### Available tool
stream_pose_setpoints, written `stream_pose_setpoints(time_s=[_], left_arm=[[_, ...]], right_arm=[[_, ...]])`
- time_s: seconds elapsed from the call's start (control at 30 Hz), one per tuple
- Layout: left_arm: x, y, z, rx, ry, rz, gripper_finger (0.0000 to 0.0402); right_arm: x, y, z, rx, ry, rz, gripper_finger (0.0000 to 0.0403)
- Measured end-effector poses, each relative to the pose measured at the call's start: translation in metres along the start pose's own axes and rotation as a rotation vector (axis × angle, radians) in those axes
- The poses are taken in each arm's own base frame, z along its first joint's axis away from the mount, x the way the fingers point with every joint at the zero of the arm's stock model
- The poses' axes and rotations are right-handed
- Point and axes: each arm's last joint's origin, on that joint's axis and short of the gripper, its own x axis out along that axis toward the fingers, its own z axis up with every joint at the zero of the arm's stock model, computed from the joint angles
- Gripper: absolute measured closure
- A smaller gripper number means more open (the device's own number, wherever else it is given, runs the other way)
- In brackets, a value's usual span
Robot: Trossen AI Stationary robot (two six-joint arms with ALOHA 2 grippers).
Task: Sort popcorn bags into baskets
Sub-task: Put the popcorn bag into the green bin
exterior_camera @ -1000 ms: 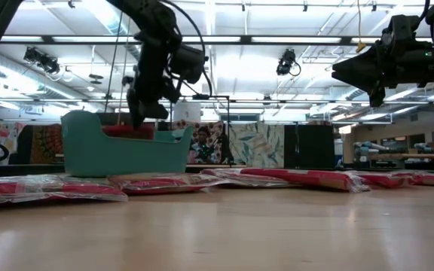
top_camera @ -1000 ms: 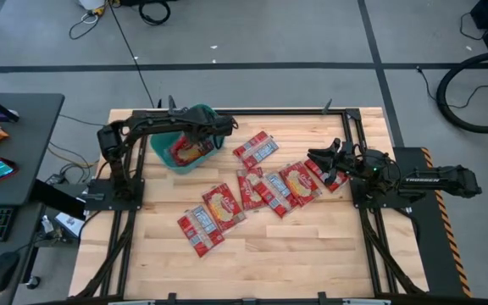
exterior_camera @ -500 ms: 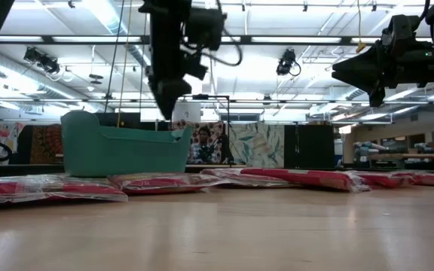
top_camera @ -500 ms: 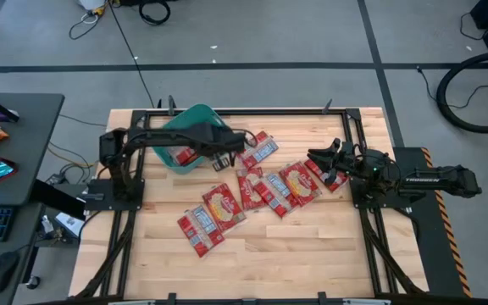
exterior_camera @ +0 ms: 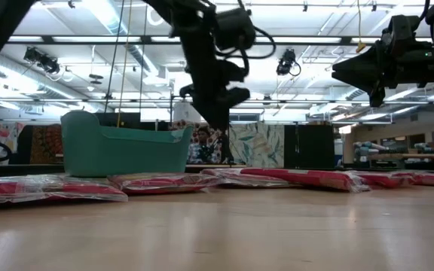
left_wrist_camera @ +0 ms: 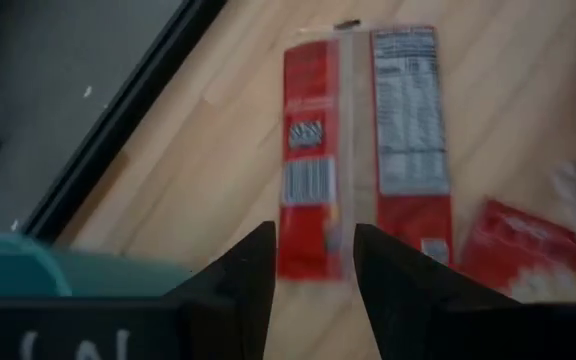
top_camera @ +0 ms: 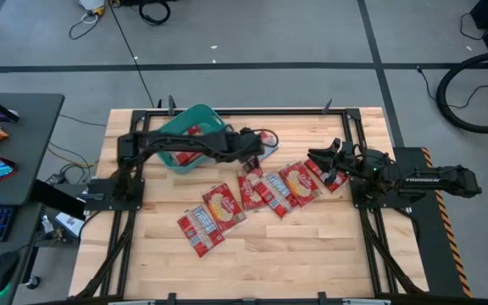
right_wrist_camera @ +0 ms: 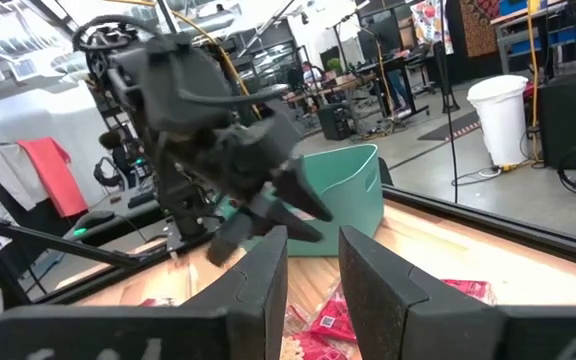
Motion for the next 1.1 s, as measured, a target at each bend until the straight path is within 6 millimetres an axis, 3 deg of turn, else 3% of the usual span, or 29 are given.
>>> stream_pose_setpoints(time_s=[0.23, 0.47, 0.83, 1.1], left_arm=[[0.035, -0.018, 0.024, 0.058, -0.038, -0.032, 0.026], [0.069, -0.041, 0.027, 0.096, -0.059, -0.144, 0.0252], [0.087, -0.053, 0.017, 0.171, -0.04, -0.153, 0.0129], [0.097, -0.059, 0.007, 0.266, -0.028, -0.022, 0.0139]], right_arm=[[0.0, 0.0, 0.0, 0.001, -0.003, 0.001, 0.0305], [0.0, 0.0, 0.001, 0.001, -0.007, 0.002, 0.0305], [0.0, 0.0, 0.001, 0.002, -0.009, 0.003, 0.0305], [0.0, 0.0, 0.001, 0.003, -0.012, 0.005, 0.0305]])
